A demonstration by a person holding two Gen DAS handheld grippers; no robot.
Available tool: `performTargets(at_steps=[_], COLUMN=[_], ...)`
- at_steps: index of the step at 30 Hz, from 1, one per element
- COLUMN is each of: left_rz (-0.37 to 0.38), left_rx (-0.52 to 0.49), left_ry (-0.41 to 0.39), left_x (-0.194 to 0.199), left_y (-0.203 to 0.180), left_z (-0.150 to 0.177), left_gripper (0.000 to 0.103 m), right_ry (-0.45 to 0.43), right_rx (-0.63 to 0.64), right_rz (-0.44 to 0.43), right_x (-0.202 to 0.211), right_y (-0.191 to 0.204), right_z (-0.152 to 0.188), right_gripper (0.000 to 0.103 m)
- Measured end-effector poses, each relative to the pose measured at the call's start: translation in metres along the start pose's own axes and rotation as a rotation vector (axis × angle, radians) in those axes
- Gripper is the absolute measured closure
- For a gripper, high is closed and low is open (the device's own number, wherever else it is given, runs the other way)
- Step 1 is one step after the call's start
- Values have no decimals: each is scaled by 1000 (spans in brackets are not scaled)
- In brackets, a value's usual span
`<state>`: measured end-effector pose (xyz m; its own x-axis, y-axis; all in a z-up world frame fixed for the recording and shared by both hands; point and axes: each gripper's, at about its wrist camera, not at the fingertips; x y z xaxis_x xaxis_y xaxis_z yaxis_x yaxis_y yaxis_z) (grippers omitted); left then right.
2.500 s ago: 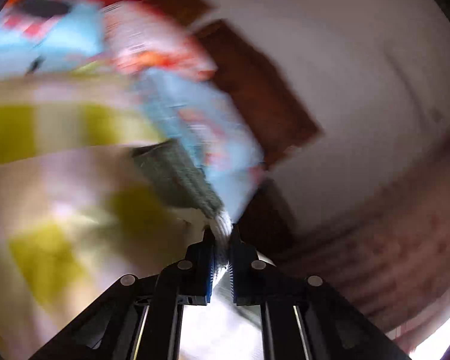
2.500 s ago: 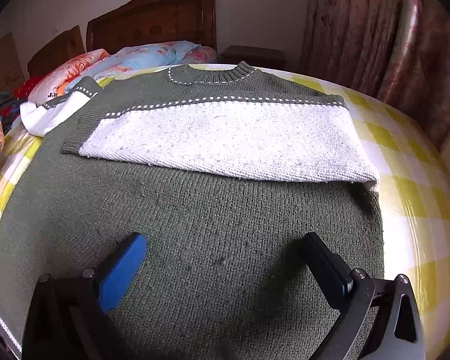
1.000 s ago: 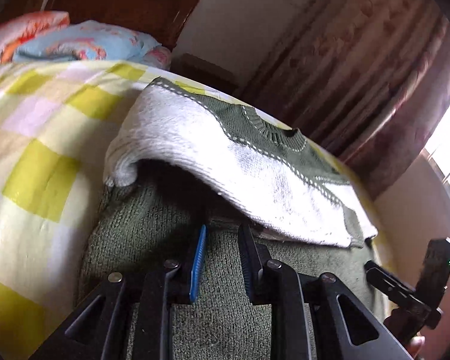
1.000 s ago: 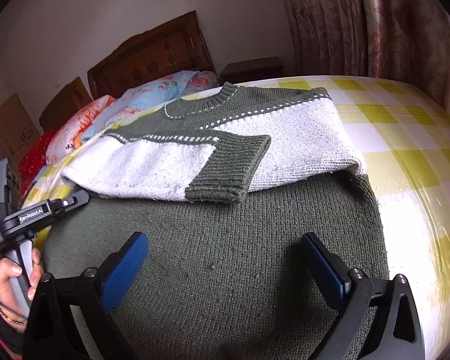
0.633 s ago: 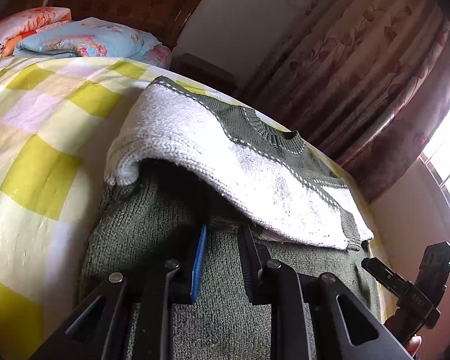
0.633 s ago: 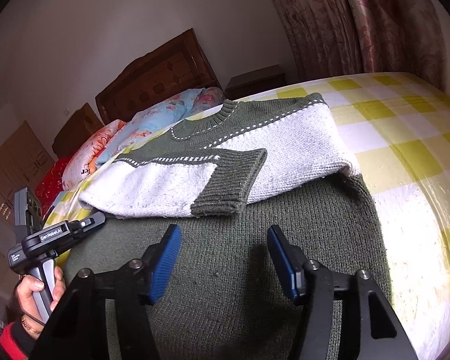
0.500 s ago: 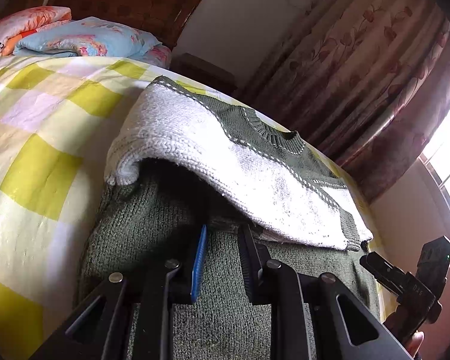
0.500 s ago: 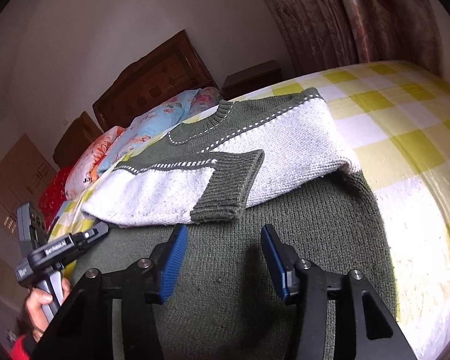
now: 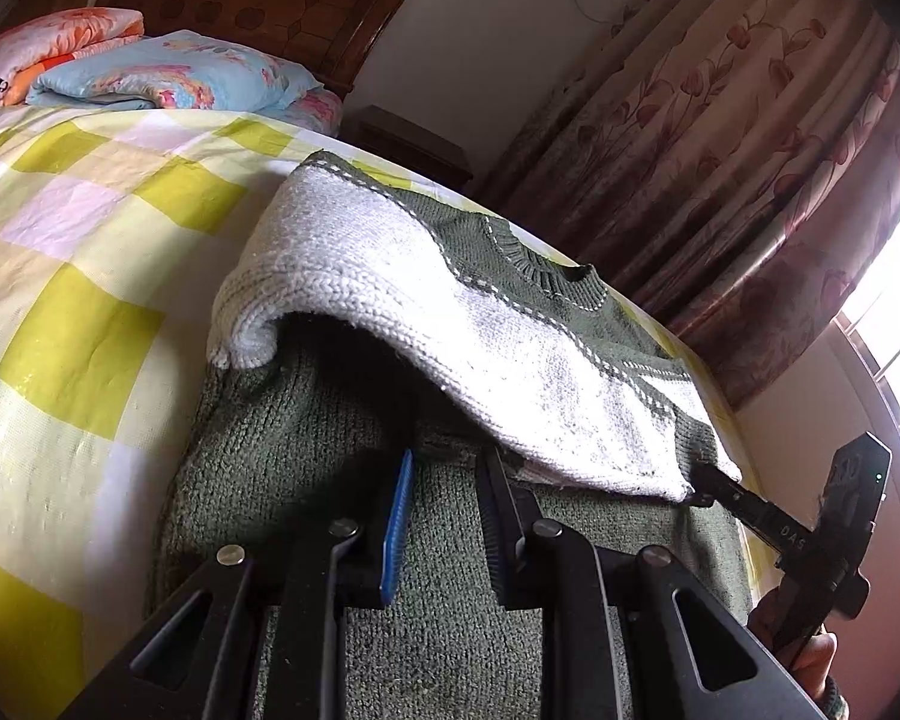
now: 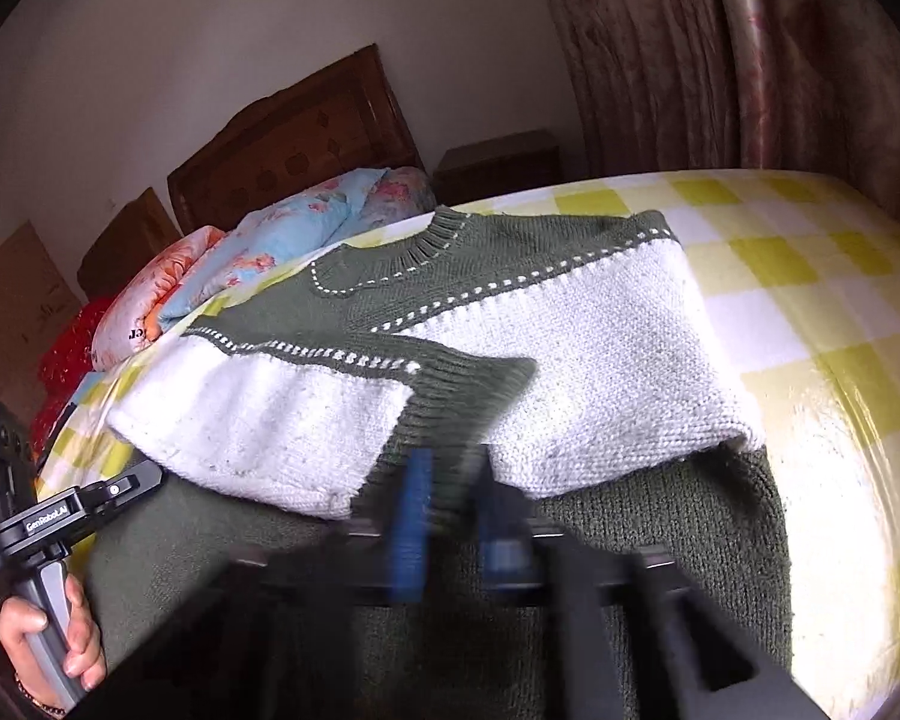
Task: Fold small clothes
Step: 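Grasp the folded sleeve's green cuff with the right tool and straighten it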
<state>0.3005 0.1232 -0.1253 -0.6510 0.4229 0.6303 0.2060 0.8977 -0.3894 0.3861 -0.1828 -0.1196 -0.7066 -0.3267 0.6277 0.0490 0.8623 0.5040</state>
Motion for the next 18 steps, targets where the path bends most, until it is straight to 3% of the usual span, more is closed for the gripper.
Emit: performTargets(at_steps=[3, 6, 11, 18], left_rz=[1, 2, 6, 18], left_rx=[1, 2, 5, 20], left_ry=[0, -1, -1, -7], left_x=[0, 0, 0, 1], left_y=[0, 1, 1, 4], left_z=[0, 0, 0, 1], left_gripper=[81, 81, 81, 81], right_ry=[-82, -148, -89, -81], right_rx=[-49, -104, -148, -166], right_rz=[-32, -4, 43, 93], right_x=[16, 29, 15, 8], right_y=[-9, -18, -25, -26], right_z=[-4, -7, -12, -11], right_gripper=[0, 0, 0, 0])
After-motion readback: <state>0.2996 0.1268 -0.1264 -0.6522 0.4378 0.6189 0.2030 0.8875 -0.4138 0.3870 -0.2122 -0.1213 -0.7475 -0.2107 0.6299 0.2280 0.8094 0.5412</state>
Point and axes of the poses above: each gripper's, at about its wrist camera, not at the fingertips, and x roughly against the way its jaws point, y to its left, z to its underside, and after that the axes turned 12 degrees about -x, right-handed
